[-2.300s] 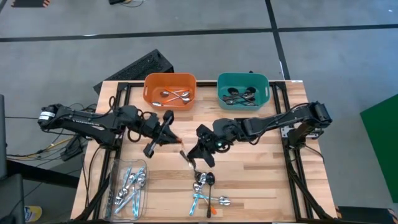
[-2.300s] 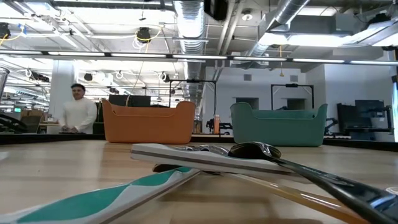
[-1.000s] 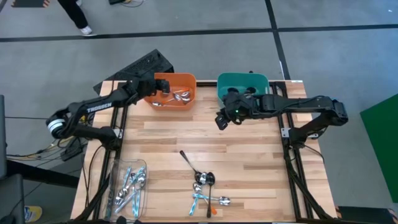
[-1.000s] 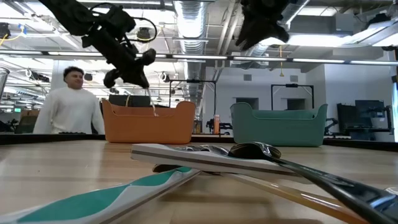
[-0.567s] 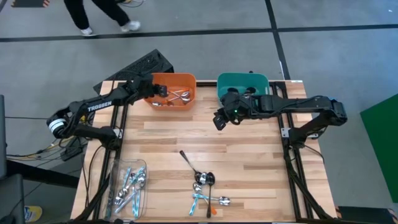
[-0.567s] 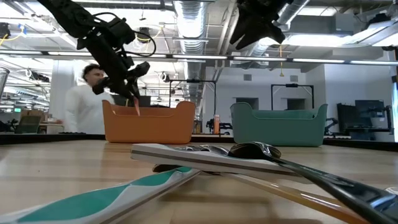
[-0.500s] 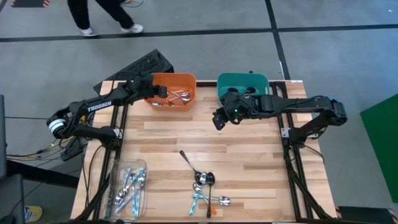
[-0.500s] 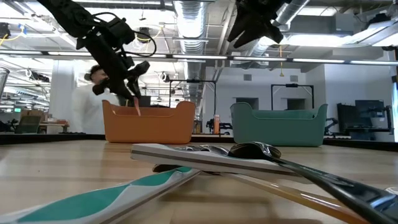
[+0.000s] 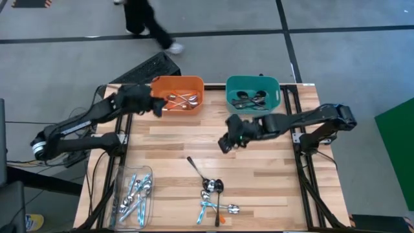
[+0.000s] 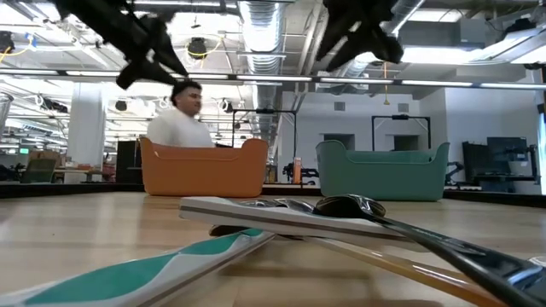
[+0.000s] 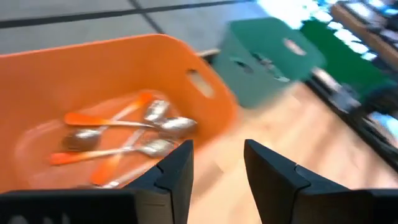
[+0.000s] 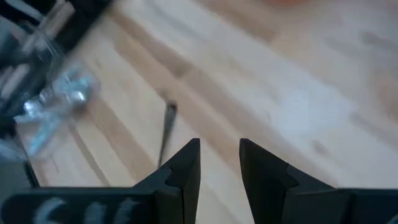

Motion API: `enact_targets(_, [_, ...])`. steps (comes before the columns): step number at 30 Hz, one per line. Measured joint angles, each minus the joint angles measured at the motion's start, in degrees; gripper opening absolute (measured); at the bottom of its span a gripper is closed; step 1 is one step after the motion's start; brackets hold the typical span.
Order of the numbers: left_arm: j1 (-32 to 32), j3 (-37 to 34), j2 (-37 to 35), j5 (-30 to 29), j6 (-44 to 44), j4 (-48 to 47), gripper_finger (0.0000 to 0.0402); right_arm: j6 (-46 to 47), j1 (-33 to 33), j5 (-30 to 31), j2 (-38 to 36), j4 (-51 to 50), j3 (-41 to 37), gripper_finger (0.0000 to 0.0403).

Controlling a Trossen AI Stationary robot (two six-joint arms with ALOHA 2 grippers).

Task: Sort silverware by color (type)
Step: Put the black spoon into the blue bin

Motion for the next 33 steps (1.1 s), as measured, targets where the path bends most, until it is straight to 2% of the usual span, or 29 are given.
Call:
enact_targets(7, [-18.2, 0.0, -8.4, -3.5, -1.3, -3.7, 0.0123, 12.6, 8.3, 0.5, 7.0, 0.8, 0.0, 0.0134])
enact_targets(10, [-25.7, 0.0, -8.7, -4.5, -0.5, -2.8, 0.0123, 17.9, 12.0, -0.3, 10.6, 0.1, 0.0, 0.0134])
enact_targets(16, [-37.2, 0.0, -5.9, -6.7, -0.9, -3.0, 0.0123, 29.5, 18.4, -6.3, 18.4, 1.9, 0.8, 0.0124])
enact_targets(21, [-42.9, -0.1, -3.3, -9.9, -2.6, -2.6, 0.0123, 37.6, 22.4, -8.4, 23.6, 3.0, 3.9, 0.0119])
enact_targets(25, [-45.0, 0.0, -2.1, -12.6, -3.2, -2.8, 0.0123, 40.1, 23.8, -8.9, 26.9, 4.9, 5.7, 0.0126])
enact_targets(30, [-46.4, 0.0, -1.9, -12.2, -4.8, -2.5, 0.0123, 41.5, 23.9, -9.0, 29.6, 9.7, 6.2, 0.0163])
enact_targets(33, [-47.5, 0.0, -2.3, -12.3, -5.3, -2.9, 0.0123, 43.2, 23.9, -9.1, 29.9, 9.2, 6.2, 0.0188])
